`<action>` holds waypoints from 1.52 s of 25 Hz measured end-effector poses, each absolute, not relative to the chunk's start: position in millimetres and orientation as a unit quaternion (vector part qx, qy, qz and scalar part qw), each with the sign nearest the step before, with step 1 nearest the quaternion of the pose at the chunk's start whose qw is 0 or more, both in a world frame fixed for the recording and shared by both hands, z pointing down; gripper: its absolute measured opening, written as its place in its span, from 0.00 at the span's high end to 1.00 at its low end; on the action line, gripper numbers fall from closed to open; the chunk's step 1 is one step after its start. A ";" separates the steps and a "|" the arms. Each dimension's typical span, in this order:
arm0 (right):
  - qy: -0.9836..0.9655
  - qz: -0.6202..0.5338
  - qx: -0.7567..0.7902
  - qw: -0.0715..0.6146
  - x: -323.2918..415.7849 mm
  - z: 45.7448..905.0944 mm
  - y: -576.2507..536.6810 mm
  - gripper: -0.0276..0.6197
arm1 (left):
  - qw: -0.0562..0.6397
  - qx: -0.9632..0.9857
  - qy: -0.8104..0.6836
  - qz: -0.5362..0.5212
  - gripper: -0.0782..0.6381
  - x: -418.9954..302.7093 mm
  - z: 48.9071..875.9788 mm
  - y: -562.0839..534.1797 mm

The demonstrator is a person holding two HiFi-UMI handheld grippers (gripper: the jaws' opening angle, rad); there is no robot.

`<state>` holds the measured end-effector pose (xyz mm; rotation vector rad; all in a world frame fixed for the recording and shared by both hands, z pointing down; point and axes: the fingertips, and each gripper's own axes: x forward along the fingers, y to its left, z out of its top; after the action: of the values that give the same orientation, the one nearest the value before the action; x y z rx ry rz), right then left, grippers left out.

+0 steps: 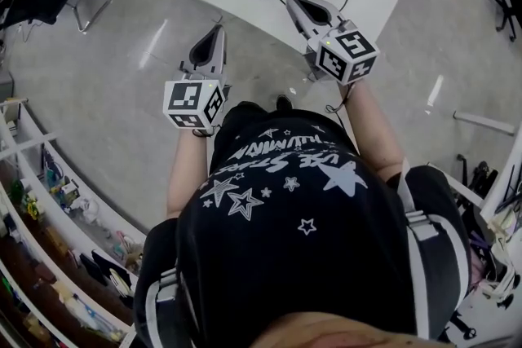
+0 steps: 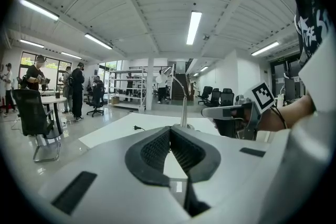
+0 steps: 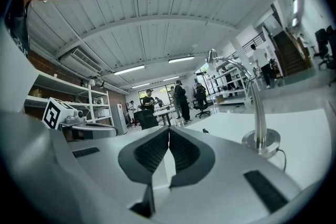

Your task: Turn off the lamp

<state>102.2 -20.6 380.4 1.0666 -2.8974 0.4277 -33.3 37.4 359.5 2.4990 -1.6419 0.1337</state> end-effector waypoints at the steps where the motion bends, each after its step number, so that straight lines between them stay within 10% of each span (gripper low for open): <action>1: -0.930 0.138 0.341 0.013 100.7 380.8 -23.8 0.95 | 0.074 0.833 -0.547 0.046 0.88 -34.2 360.1 34.2; 38: -0.814 0.199 0.545 0.038 42.3 423.4 -204.8 0.95 | 0.123 0.960 -0.239 0.071 0.88 -60.5 411.8 -200.9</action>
<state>42.3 -204.8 423.4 1.6706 -2.4969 0.6111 -60.5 -200.9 411.8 2.8011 -0.6978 0.2070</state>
